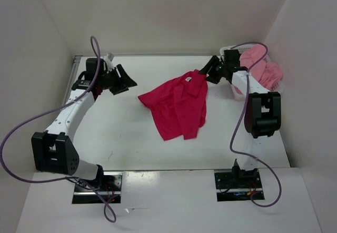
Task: Fold and stack the t-shirts
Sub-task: Move the tshirt to the center of the board, then flatten out the tshirt
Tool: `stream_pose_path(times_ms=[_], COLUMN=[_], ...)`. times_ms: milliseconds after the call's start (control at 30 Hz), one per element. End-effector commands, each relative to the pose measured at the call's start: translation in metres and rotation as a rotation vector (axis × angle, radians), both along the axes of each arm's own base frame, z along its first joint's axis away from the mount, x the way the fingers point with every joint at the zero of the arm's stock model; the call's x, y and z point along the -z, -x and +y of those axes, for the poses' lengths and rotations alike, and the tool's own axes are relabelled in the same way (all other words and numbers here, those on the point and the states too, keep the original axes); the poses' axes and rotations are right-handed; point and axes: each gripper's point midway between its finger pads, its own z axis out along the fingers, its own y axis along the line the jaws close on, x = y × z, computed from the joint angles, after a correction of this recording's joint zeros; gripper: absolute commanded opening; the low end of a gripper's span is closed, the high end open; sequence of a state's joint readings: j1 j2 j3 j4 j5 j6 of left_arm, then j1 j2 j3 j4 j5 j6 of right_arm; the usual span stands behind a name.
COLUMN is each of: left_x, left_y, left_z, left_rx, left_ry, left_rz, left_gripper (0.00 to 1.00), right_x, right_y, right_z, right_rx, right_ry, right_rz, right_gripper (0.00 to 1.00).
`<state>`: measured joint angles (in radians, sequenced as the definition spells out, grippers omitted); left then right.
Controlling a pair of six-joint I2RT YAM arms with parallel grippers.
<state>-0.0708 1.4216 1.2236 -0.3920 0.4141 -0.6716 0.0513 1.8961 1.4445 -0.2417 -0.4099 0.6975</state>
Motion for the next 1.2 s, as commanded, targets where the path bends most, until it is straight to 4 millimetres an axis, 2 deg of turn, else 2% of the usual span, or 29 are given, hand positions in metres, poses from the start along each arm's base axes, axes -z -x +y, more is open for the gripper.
stream_pose_path(times_ms=[0,33,67,100,133,167,200,233,267,300,333,400,433,500,533,567,633,667,700,733,767,867,900,933,967,1000,1067,1100,1167], left_x=[0.018,0.027,0.034,0.046,0.051,0.057,0.065,0.074,0.077,0.09,0.094,0.108,0.114,0.133,0.138,0.141,0.157,0.16,0.176,0.179,0.189,0.2,0.201,0.201,0.205,0.204,0.207,0.204,0.202], left_y=[0.001,0.003,0.007,0.014,0.017,0.023,0.025,0.033,0.038,0.045,0.058,0.071,0.082,0.096,0.099,0.103,0.105,0.1,0.099,0.095,0.094,0.088,0.083,0.079,0.08,0.069,0.066,0.056,0.049], left_z=[-0.013,-0.016,-0.019,-0.026,-0.032,-0.038,-0.044,-0.062,-0.073,-0.081,-0.102,-0.12,-0.131,-0.141,-0.144,-0.15,-0.152,-0.154,-0.152,-0.155,-0.155,-0.154,-0.149,-0.145,-0.139,-0.127,-0.111,-0.097,-0.079], left_rx=[0.039,0.049,0.043,0.054,0.069,0.08,0.092,0.133,0.154,0.178,0.232,0.269,0.29,0.317,0.319,0.333,0.339,0.331,0.323,0.322,0.321,0.298,0.274,0.257,0.243,0.199,0.16,0.128,0.086], left_ry=[-0.071,-0.074,-0.072,-0.064,-0.064,-0.058,-0.069,-0.067,-0.063,-0.079,-0.081,-0.082,-0.076,-0.055,-0.056,-0.047,-0.063,-0.07,-0.089,-0.091,-0.101,-0.127,-0.126,-0.13,-0.132,-0.132,-0.128,-0.122,-0.13], left_rz=[0.003,0.025,0.048,0.076,0.077,0.097,0.109,0.13,0.146,0.177,0.194,0.234,0.259,0.313,0.332,0.345,0.382,0.376,0.405,0.409,0.435,0.435,0.438,0.436,0.449,0.433,0.447,0.434,0.436], left_gripper=[0.65,0.65,0.65,0.65,0.64,0.62,0.62,0.6,0.58,0.58,0.58,0.58,0.58,0.58,0.58,0.58,0.62,0.63,0.63,0.62,0.6,0.39,0.33,0.22,0.18,0.16,0.09,0.08,0.06], right_x=[-0.113,-0.109,-0.098,-0.086,-0.073,-0.045,-0.034,-0.025,-0.003,0.001,0.01,0.018,0.031,0.046,0.061,0.068,0.086,0.092,0.091,0.097,0.097,0.097,0.097,0.102,0.105,0.105,0.111,0.117,0.125], right_y=[0.013,0.024,0.049,0.06,0.073,0.096,0.107,0.116,0.135,0.143,0.153,0.175,0.189,0.21,0.223,0.234,0.258,0.263,0.266,0.268,0.27,0.272,0.273,0.281,0.284,0.286,0.286,0.286,0.282], right_z=[0.037,0.046,0.066,0.07,0.077,0.089,0.093,0.092,0.095,0.094,0.088,0.087,0.084,0.085,0.083,0.086,0.089,0.09,0.097,0.094,0.096,0.098,0.1,0.103,0.105,0.107,0.104,0.102,0.103], right_rx=[-0.039,-0.053,-0.099,-0.107,-0.129,-0.176,-0.193,-0.185,-0.213,-0.216,-0.209,-0.232,-0.248,-0.265,-0.282,-0.301,-0.332,-0.339,-0.349,-0.345,-0.355,-0.357,-0.363,-0.381,-0.393,-0.394,-0.387,-0.381,-0.376], right_ry=[0.153,0.175,0.183,0.201,0.213,0.233,0.25,0.284,0.321,0.343,0.377,0.397,0.414,0.421,0.428,0.419,0.422,0.428,0.419,0.434,0.436,0.432,0.426,0.434,0.44,0.436,0.45,0.468,0.483], right_rz=[-0.306,-0.296,-0.278,-0.252,-0.221,-0.161,-0.136,-0.114,-0.055,-0.042,-0.019,0.03,0.065,0.127,0.168,0.195,0.254,0.273,0.265,0.278,0.276,0.278,0.281,0.296,0.302,0.304,0.309,0.321,0.331], right_gripper=[0.61,0.59,0.55,0.41,0.33,0.26,0.14,0.1,0.07,0.07,0.07,0.12,0.15,0.22,0.3,0.33,0.4,0.44,0.46,0.47,0.48,0.51,0.51,0.51,0.51,0.51,0.51,0.51,0.49])
